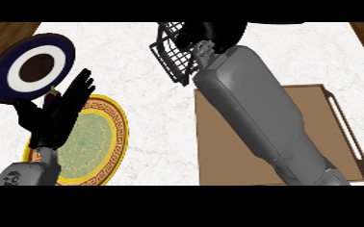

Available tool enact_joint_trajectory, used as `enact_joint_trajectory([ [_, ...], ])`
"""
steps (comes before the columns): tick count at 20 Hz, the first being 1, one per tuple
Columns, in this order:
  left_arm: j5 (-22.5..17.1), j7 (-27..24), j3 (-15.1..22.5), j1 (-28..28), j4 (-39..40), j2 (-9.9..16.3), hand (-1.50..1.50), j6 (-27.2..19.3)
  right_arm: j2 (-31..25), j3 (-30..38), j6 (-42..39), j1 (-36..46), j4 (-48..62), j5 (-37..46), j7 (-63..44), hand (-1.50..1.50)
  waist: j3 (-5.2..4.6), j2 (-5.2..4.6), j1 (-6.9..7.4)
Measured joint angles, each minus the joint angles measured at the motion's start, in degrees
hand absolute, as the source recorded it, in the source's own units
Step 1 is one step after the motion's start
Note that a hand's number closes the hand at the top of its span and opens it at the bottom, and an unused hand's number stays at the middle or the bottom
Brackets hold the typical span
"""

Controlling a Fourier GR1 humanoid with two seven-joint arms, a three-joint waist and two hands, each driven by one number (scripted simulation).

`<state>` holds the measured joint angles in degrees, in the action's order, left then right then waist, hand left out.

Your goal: Pick the can from the tray and place it in the tiered basket

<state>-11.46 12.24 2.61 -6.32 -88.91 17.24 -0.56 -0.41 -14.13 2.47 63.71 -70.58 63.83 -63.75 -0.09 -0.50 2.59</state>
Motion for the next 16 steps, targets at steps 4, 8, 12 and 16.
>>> enact_joint_trajectory([
  [4,0.07,-1.30,-0.38,0.79,0.68,0.07,0.00,0.88,0.01,0.74,3.32,2.55,6.44,-2.05,0.17,1.50,0.01,0.05,-0.06],
  [8,1.16,-1.70,0.04,1.25,0.49,-0.80,0.00,0.18,0.20,0.92,7.68,4.64,13.11,-3.36,1.61,1.50,-0.04,0.31,-0.07],
  [12,1.01,-0.84,-0.68,-0.01,0.64,-0.69,0.00,0.23,0.44,1.14,12.61,6.68,20.16,-3.57,3.32,1.50,-0.11,0.47,0.13],
  [16,1.11,-1.48,-0.90,-0.12,1.27,-0.88,0.00,0.80,0.27,1.68,15.93,9.07,26.64,-3.21,4.32,1.50,-0.11,0.32,0.10],
])
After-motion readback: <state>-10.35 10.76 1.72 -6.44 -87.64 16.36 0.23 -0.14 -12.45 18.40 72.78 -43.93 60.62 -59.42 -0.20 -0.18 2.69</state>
